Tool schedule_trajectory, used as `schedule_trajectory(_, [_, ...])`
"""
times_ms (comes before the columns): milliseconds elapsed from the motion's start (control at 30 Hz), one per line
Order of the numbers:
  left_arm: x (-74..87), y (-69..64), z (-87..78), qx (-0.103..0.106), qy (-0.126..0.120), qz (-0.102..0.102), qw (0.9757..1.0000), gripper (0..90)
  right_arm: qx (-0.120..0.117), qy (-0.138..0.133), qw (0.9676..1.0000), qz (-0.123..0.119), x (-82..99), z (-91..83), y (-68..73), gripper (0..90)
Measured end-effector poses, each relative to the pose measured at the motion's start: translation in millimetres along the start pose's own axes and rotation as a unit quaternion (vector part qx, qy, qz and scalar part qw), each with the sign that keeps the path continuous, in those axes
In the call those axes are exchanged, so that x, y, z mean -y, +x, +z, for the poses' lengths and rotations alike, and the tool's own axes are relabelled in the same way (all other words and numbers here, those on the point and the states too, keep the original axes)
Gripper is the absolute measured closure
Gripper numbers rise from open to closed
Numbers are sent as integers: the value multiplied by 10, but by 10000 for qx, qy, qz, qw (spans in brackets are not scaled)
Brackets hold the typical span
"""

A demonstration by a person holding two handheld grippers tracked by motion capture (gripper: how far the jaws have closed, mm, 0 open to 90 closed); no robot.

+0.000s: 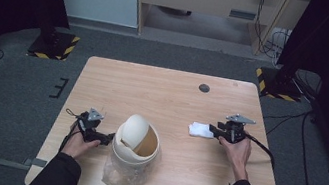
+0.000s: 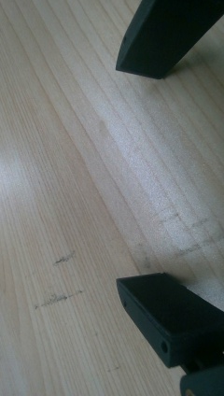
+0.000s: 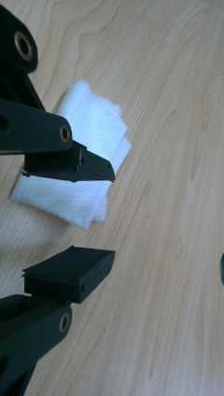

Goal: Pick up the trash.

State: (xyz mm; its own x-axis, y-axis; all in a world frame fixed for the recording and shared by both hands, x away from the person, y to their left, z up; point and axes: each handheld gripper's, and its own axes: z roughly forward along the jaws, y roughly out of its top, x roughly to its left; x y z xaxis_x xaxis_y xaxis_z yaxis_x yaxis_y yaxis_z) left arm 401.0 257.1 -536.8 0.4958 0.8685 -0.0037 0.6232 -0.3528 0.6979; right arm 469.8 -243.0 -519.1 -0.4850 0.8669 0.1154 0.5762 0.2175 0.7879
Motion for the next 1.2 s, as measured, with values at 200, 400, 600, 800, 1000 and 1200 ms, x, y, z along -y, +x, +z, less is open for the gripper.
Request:
schedule_trajectory(200, [0, 1, 0, 2, 0, 4, 10000, 0, -15, 132, 9999, 58, 44, 82, -19, 561])
schedule_trajectory(400, [-1, 1, 0, 4, 0, 6, 10000, 0, -55, 235, 9997, 52, 69, 158, -22, 584])
schedule_trajectory(600, [-1, 1, 0, 3, 3, 10, 10000, 0, -155, 177, 9997, 18, 99, 175, 10, 713])
schedule_trajectory(800, [-1, 1, 1, 3, 2, 9, 10000, 0, -182, 168, 9997, 73, 109, 163, 33, 826])
schedule_trajectory(1000, [-1, 1, 0, 2, 2, 10, 10000, 0, -219, 166, 9996, 4, 17, 76, 65, 862])
schedule_trajectory(1200, [-1, 1, 0, 2, 2, 10, 10000, 0, -306, -3, 9995, -124, -97, -47, 136, 865])
